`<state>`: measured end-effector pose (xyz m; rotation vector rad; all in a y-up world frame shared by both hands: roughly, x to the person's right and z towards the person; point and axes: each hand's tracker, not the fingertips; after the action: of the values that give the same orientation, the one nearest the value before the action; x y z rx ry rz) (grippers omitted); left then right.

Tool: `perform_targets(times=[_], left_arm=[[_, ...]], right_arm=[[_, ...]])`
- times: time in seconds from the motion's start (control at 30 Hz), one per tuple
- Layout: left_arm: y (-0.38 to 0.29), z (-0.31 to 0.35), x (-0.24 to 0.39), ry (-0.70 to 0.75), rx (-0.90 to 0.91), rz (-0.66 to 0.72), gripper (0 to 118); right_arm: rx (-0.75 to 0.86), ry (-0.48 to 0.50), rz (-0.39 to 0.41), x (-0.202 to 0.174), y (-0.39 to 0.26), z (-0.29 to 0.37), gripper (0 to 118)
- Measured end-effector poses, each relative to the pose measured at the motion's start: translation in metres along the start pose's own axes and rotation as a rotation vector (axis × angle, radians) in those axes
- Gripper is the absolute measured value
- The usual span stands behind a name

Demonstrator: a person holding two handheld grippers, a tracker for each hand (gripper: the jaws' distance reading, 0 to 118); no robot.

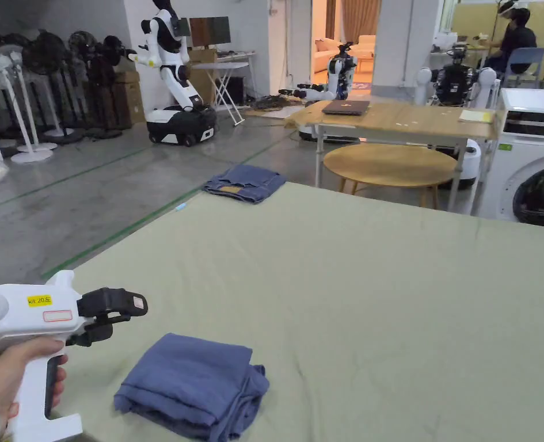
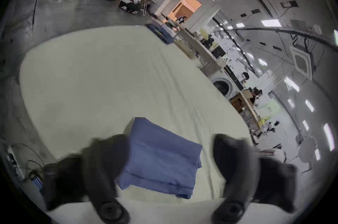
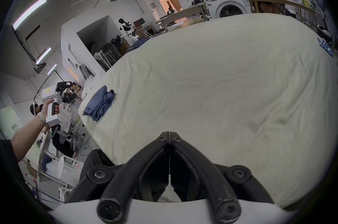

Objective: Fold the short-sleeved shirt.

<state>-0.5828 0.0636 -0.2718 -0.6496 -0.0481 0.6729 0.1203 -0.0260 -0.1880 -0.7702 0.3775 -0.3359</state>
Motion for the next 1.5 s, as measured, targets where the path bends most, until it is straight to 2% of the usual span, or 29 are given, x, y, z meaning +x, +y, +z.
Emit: perform_targets(times=[0.03, 0.07, 0.1, 0.2, 0.33, 0.43, 0.53, 0.67, 0.8, 0.97, 1.17, 1.27, 1.33, 1.5], left_arm=[[-0.004, -0.001, 0.017, 0.037, 0.015, -0.044, 26], [-0.010, -0.005, 0.037, 0.082, 0.028, -0.088, 5], [-0.017, -0.013, 0.058, 0.135, 0.049, -0.130, 5], [-0.048, -0.033, 0.128, 0.070, 0.095, -0.218, 5], [-0.095, -0.053, 0.235, 0.086, 0.226, -0.448, 5], [-0.127, -0.055, 0.310, 0.070, 0.339, -0.556, 5], [-0.143, -0.059, 0.366, 0.001, 0.373, -0.596, 5], [-0.159, -0.049, 0.435, -0.033, 0.444, -0.759, 5], [-0.168, -0.050, 0.454, -0.057, 0.438, -0.766, 5], [-0.174, -0.051, 0.448, -0.048, 0.414, -0.799, 5], [-0.174, -0.034, 0.436, -0.070, 0.426, -0.729, 5], [-0.175, -0.032, 0.434, -0.059, 0.428, -0.737, 5], [-0.176, -0.033, 0.438, -0.058, 0.432, -0.752, 5], [-0.176, -0.033, 0.439, -0.062, 0.445, -0.758, 5]], right_arm=[[0.013, -0.013, 0.006, 0.002, 0.005, 0.004, 0], [0.030, -0.034, 0.015, 0.002, 0.014, 0.010, 0], [0.056, -0.066, 0.026, 0.004, 0.024, 0.015, 0], [0.141, -0.174, 0.067, 0.007, 0.061, 0.025, 0], [0.307, -0.340, 0.145, 0.004, 0.114, 0.045, 0], [0.444, -0.376, 0.143, -0.002, 0.150, 0.071, 0], [0.539, -0.431, 0.189, -0.012, 0.175, 0.095, 0], [0.603, -0.457, 0.240, -0.027, 0.191, 0.114, 0], [0.642, -0.489, 0.315, -0.034, 0.194, 0.121, 0], [0.652, -0.492, 0.325, -0.033, 0.195, 0.128, 0], [0.685, -0.486, 0.256, -0.032, 0.198, 0.138, 0], [0.680, -0.484, 0.265, -0.034, 0.198, 0.136, 0], [0.677, -0.476, 0.271, -0.035, 0.198, 0.136, 6], [0.682, -0.477, 0.284, -0.037, 0.197, 0.136, 6]])
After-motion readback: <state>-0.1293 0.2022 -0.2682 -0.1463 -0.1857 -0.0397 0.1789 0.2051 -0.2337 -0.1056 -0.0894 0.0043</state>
